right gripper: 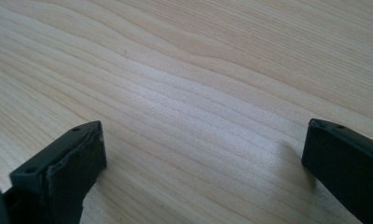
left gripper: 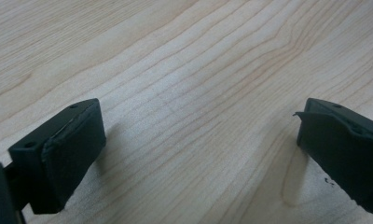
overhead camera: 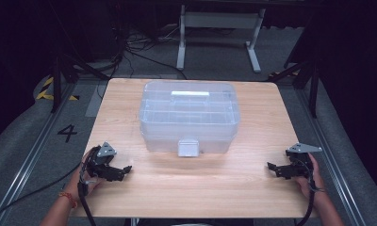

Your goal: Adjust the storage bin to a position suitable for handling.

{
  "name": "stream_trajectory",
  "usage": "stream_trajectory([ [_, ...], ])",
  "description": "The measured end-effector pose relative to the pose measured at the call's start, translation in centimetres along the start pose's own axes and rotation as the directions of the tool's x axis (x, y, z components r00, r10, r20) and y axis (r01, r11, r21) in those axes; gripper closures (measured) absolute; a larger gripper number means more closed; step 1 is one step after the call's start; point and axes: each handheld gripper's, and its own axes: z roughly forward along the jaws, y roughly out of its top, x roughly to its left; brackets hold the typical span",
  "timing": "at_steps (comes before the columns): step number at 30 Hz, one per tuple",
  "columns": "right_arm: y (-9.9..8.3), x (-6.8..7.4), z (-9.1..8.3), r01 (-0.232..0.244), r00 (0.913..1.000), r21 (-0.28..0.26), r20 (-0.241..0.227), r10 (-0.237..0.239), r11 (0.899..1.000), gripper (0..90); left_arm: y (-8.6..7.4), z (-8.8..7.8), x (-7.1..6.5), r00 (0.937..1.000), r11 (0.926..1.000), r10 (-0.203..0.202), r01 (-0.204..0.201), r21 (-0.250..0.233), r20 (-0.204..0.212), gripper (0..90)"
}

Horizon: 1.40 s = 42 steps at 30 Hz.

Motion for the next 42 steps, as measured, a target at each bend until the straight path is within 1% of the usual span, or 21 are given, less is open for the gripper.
stream_trajectory([
  [4, 0.0, 0.0, 0.0, 0.0, 1.0, 0.0, 0.002, 0.0, 1.0, 0.0, 0.1, 0.1, 0.0, 1.0, 1.0, -0.007, 0.007, 0.002, 0.006, 0.0],
  [8, 0.0, 0.0, 0.0, -0.001, 1.0, 0.001, 0.003, 0.001, 1.0, 0.0, 0.0, 0.0, 0.0, 1.0, 1.0, 0.001, -0.001, 0.002, -0.008, 0.3],
  [12, 0.0, 0.0, 0.0, -0.001, 1.0, 0.0, 0.002, 0.001, 1.0, 0.0, 0.0, 0.0, 0.0, 1.0, 1.0, 0.001, -0.001, 0.002, -0.009, 0.3],
  [14, -0.1, 0.0, -0.1, 0.0, 1.0, -0.001, 0.003, 0.0, 1.0, 0.0, 0.0, 0.0, -0.1, 1.0, 1.0, -0.006, 0.006, 0.003, -0.007, 0.3],
  [17, -0.1, 0.1, -0.2, 0.006, 1.0, -0.003, 0.002, -0.006, 1.0, 0.3, 0.0, 0.0, 0.0, 1.0, 1.0, 0.0, 0.0, 0.001, -0.007, 0.3],
  [19, -0.2, 0.0, -0.3, 0.013, 0.9999, 0.004, -0.003, -0.013, 1.0, 0.3, 0.1, 0.0, 0.1, 1.0, 1.0, 0.006, -0.006, -0.004, -0.005, 0.3],
  [20, -0.2, -0.1, -0.4, 0.013, 0.9999, 0.011, -0.005, -0.013, 1.0, 0.4, 0.0, 0.1, 0.0, 1.0, 1.0, 0.0, 0.0, -0.005, -0.005, 0.3],
  [21, -0.2, -0.3, -0.5, 0.015, 0.9999, 0.02, -0.006, -0.015, 1.0, 2.4, 0.1, 0.0, 0.1, 1.0, 1.0, 0.005, -0.005, -0.004, -0.004, 0.3],
  [22, -0.2, -0.4, -0.6, 0.014, 0.9999, 0.02, -0.004, -0.014, 1.0, 7.4, 0.0, 0.0, 0.0, 1.0, 1.0, -0.001, 0.001, -0.004, -0.005, 0.3],
  [23, -0.2, -0.5, -0.8, 0.011, 0.9999, 0.008, 0.0, -0.011, 1.0, 17.5, 0.0, 0.0, 0.1, 1.0, 1.0, 0.004, -0.004, -0.004, -0.005, 0.3],
  [24, -0.2, -0.7, -1.1, 0.011, 0.9999, -0.009, -0.01, -0.011, 1.0, 25.1, 0.1, 0.0, 0.0, 1.0, 1.0, 0.002, -0.002, -0.004, -0.004, 0.3],
  [25, -0.1, -0.8, -1.2, 0.012, 0.9999, -0.022, -0.011, -0.012, 1.0, 21.4, 0.1, 0.0, 0.1, 1.0, 1.0, 0.007, -0.007, -0.003, -0.004, 0.3],
  [26, 0.0, -0.8, -1.3, 0.015, 0.9999, -0.028, -0.002, -0.015, 0.999, 15.0, 0.1, 0.0, 0.1, 1.0, 1.0, 0.006, -0.006, -0.004, -0.004, 0.3],
  [27, 0.2, -0.8, -1.3, 0.013, 0.9999, -0.035, 0.01, -0.013, 0.999, 18.2, 0.1, 0.0, 0.1, 1.0, 1.0, 0.006, -0.006, -0.003, -0.004, 0.3],
  [28, 0.5, -0.8, -1.5, 0.015, 0.9999, -0.047, -0.001, -0.016, 0.999, 23.1, 0.0, 0.1, 0.0, 1.0, 1.0, 0.001, -0.001, -0.005, -0.004, 0.3],
  [29, 0.7, -0.7, -1.6, 0.025, 0.9996, -0.058, -0.012, -0.025, 0.998, 23.5, 0.1, 0.0, 0.1, 1.0, 1.0, 0.006, -0.006, -0.003, -0.004, 0.3],
  [31, 1.3, -0.6, -1.8, 0.034, 0.9994, -0.07, -0.007, -0.035, 0.997, 20.0, 0.0, 0.0, 0.0, 1.0, 1.0, 0.003, -0.003, -0.004, -0.004, 0.3],
  [33, 1.9, -0.5, -2.2, 0.04, 0.9991, -0.088, -0.012, -0.042, 0.995, 22.8, 0.1, 0.0, 0.1, 1.0, 1.0, 0.006, -0.006, -0.003, -0.004, 0.5],
  [34, 2.3, -0.4, -2.4, 0.052, 0.9986, -0.099, 0.0, -0.052, 0.994, 22.4, 0.1, 0.0, 0.1, 1.0, 1.0, 0.006, -0.006, -0.004, -0.005, 0.5],
  [37, 3.7, -0.2, -3.1, 0.061, 0.9979, -0.13, -0.011, -0.063, 0.99, 22.3, 0.1, 0.0, 0.1, 1.0, 1.0, 0.006, -0.006, -0.004, -0.005, 0.5],
  [42, 6.1, 0.4, -4.1, 0.104, 0.9944, -0.168, 0.0, -0.105, 0.98, 22.6, 0.1, 0.0, 0.1, 1.0, 1.0, 0.006, -0.006, -0.004, -0.004, 0.5],
])
